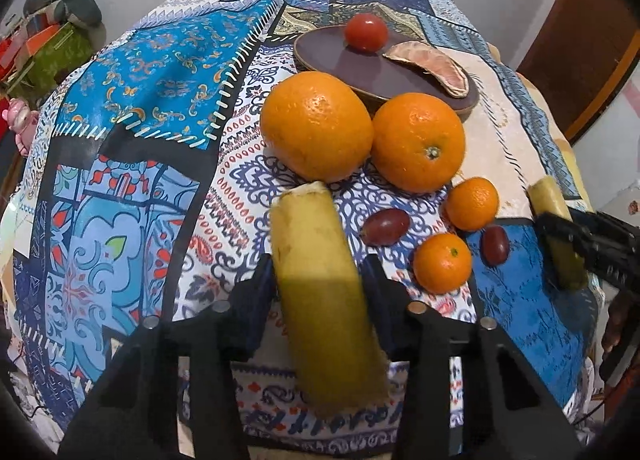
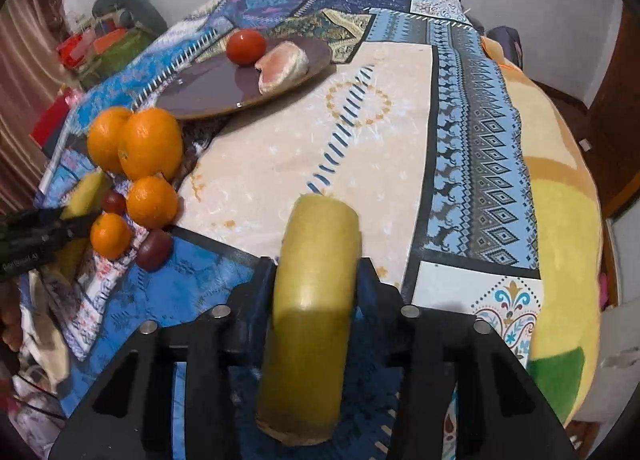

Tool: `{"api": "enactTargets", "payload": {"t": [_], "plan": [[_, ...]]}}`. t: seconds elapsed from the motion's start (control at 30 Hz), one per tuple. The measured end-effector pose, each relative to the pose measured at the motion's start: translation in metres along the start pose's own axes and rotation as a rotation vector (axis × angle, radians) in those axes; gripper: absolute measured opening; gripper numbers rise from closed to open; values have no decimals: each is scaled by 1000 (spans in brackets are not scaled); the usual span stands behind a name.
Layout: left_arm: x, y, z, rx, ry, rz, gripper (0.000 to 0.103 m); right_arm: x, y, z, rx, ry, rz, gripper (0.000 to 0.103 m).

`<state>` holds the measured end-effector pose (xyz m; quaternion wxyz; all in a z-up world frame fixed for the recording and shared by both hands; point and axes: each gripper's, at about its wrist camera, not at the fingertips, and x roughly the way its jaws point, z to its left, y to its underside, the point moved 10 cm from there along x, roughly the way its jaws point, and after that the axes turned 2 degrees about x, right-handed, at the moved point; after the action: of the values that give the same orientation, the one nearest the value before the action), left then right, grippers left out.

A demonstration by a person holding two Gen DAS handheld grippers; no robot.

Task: Organize fruits
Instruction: 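Grasp a yellow cylinder with the right gripper while the left gripper grasps the other, then lower both yellow cylinders onto the plate beside the pomelo and open both grippers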

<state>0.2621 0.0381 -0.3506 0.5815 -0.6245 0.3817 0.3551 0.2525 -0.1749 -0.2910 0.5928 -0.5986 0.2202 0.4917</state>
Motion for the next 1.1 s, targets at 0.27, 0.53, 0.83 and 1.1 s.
{"api": "enactTargets", "payload": {"t": [0.27,0.53,0.83,1.1], "plan": [[-31,7,-6,43,10,-56,39,-14,-3,9,-27,6,-47,35],[-71,-15,-15,39,54,-159,38,-43,-23,23,-68,0,-134,35],[-107,-55,-27,62,68,-273,38,-57,-43,33,-81,-20,-186,35],[-113,-85,-29,70,64,-316,38,-68,-73,38,-98,-25,-237,35]]}}
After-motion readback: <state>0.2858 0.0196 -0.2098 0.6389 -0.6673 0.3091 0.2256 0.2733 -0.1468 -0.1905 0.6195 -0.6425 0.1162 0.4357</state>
